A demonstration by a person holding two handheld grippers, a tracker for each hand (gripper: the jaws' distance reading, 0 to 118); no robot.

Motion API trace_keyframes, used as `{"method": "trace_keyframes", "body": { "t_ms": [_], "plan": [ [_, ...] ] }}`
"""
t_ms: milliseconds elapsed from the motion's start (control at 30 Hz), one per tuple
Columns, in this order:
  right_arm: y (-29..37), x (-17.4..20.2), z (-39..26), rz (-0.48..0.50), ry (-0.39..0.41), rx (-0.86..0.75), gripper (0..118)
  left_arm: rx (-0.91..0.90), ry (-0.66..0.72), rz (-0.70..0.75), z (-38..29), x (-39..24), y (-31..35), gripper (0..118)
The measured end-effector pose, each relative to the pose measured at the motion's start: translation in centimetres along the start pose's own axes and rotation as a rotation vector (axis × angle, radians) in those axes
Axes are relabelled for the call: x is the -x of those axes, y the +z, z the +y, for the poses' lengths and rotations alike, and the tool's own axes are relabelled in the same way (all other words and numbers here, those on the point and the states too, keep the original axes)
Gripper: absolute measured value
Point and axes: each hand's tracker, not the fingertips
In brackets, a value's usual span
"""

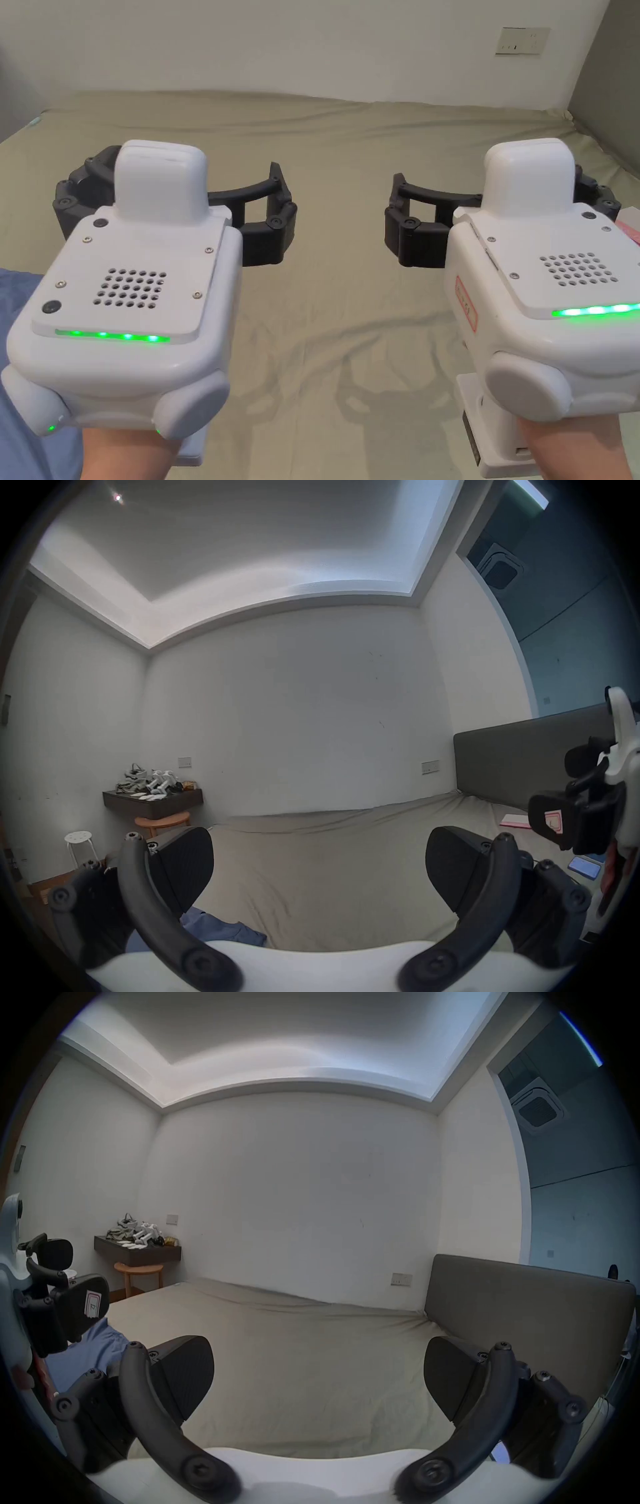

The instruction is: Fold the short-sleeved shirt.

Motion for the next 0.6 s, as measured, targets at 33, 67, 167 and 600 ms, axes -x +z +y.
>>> {"method": "trace_keyframes", "body": {
  "t_ms": [33, 67, 167, 600],
  "plan": [
    [0.03, 0.01, 0.09, -0.016, 0.009, -0.006, 118, 0.01, 0.016, 0.001, -0.03, 0.05, 0.0, 118],
    [0.04, -0.02, 0.14, -0.024, 0.013, -0.009, 118, 0.019, 0.022, 0.003, -0.04, 0.3, -0.17, 118],
    [0.09, -0.6, 0.29, 0.011, -0.012, -0.008, 118, 0.022, 0.024, 0.003, -0.12, 0.28, -0.12, 118],
    [0.8, -0.1, 0.37, 0.017, 0.053, -0.003, 70, 0.069, -0.003, -0.047, 0.69, 0.05, -0.21, 12]
  ]
}}
